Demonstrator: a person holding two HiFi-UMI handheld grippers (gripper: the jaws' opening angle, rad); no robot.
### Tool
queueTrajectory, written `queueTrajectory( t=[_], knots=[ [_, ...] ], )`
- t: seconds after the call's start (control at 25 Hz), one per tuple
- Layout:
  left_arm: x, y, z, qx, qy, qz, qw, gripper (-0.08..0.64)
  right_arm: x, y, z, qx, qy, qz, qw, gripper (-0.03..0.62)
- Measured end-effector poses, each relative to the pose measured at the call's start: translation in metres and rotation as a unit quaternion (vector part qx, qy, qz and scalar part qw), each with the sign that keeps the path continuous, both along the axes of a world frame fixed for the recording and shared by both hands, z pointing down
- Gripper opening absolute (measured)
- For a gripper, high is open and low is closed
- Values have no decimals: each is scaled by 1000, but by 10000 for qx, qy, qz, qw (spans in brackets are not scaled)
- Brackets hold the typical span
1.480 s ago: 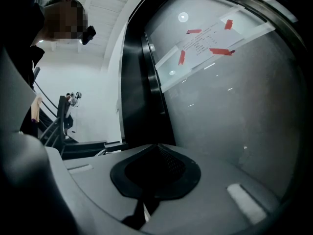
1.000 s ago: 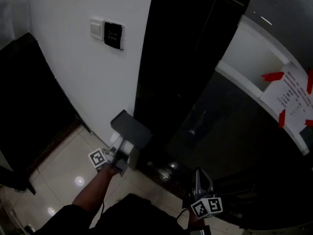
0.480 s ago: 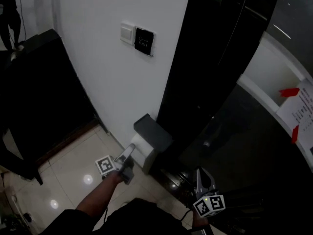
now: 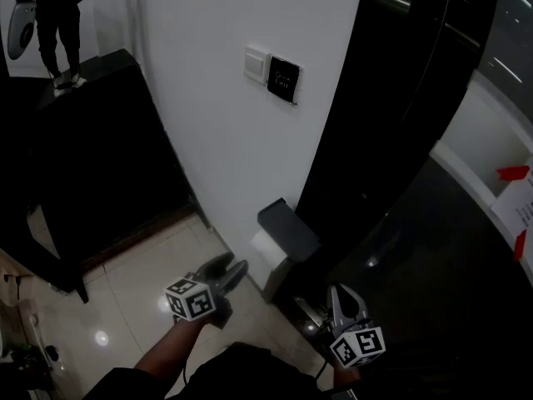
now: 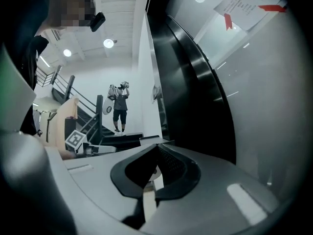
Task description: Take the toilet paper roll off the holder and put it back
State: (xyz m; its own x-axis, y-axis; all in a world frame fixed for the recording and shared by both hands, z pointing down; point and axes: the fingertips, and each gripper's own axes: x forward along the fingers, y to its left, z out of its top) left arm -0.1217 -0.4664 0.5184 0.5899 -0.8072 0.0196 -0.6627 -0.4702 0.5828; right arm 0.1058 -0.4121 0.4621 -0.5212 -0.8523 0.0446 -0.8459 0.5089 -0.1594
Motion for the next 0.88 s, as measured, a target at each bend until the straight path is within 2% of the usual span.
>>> queueTrajectory(
  t=[0.08,0.2,0.28,0.44,0.64,0.72,0.88],
  knots=[
    [-13,8,-9,274,-621,-338,9971,194,1,3,2,-30,-52,-4,10000,14],
    [-24,21,-25,759,-1293,-672,9864,114,8,8,7,-87,-117,59,9999,14],
    [-23,30,-33,1027,-1621,-739,9786,56,12,11,9,-102,-142,105,9998,14],
    [-9,49,-42,1228,-1646,-637,9766,18,20,21,10,-127,-177,190,9996,14],
    [4,62,-54,1529,-1729,-892,9689,18,30,34,15,-94,-154,281,9994,14],
    [14,66,-57,1619,-1832,-789,9664,18,36,38,15,-77,-142,330,9993,14],
    [25,73,-63,1584,-1845,-562,9684,18,46,43,12,-33,-102,408,9991,14]
  ],
)
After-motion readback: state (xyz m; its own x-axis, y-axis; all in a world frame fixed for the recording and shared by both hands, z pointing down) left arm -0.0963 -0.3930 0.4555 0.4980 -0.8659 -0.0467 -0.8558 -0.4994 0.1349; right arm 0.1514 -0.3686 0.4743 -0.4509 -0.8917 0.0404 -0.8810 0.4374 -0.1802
